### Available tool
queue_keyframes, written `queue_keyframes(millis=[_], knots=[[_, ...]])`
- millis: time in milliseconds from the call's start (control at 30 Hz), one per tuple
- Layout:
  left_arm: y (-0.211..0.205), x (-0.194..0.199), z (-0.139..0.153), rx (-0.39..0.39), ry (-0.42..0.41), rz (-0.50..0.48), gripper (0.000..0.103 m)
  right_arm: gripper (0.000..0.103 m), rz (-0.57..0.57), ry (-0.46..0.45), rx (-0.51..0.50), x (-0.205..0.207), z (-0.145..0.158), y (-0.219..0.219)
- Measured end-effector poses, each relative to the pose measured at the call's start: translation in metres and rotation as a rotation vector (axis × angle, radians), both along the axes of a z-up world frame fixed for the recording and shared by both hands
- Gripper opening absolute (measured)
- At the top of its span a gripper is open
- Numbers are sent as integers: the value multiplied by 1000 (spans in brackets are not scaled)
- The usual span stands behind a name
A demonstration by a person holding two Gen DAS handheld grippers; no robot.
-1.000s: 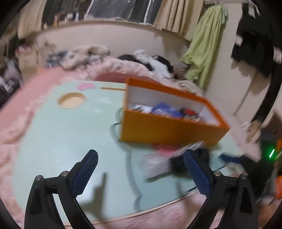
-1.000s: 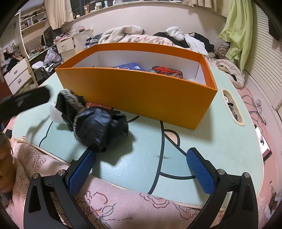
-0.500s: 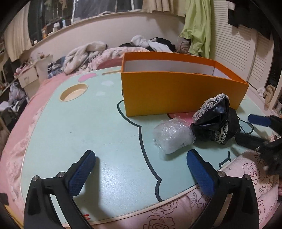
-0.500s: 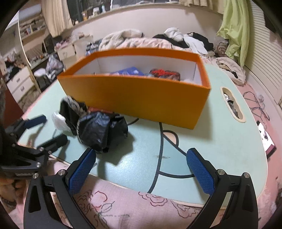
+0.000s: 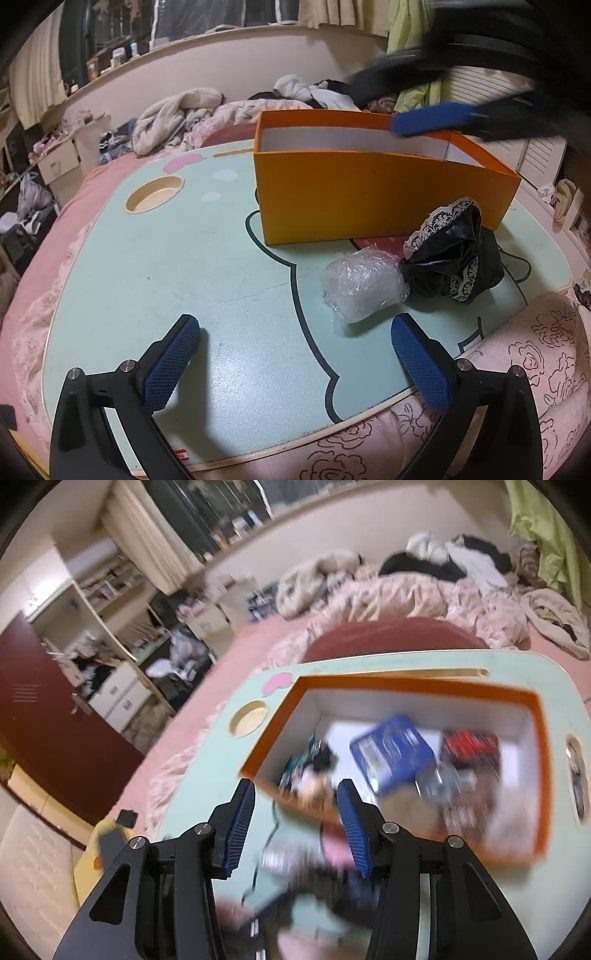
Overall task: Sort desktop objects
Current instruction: 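Reach into the box and grasp the dark toy car with the right gripper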
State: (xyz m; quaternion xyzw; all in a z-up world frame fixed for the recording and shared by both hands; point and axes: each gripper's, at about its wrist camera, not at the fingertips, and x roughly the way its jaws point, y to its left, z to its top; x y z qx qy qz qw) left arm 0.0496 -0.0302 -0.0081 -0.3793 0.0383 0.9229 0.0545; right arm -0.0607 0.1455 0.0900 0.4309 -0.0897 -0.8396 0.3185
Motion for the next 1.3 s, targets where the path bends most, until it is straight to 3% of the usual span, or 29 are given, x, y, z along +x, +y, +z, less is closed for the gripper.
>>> queue_keyframes(millis=[200,333,400,433,467,533,667,867,1100,1300], knots=[[1,1,-1,0,2,-1,103,47,-22,-198,112,-58,-21,-39],[1,0,-2,5,0,-1,103,38,-6,-357,105,-70,-60,-49],[1,2,0,4,4,-2,103,35,-15,-387,41,-73,-65,-45],[2,3,0,2,5,-1,103,26,-20,-390,31,-73,-65,-43],[2,3,0,2,6,-2,103,22,-24,-377,14,-72,-62,-39],[2,3,0,2,5,-2,103,0,-25,-313,8,-66,-51,-32],[3,3,0,3,5,-2,103,0,-48,-267,-72,-63,-39,-5],[3,3,0,3,6,-2,103,0,-95,-259,-83,-65,-37,13],[3,2,-1,3,7,-1,103,0,-71,-140,-193,-42,7,26],[4,2,-1,3,7,-1,103,1,-67,-96,-163,-33,31,22]])
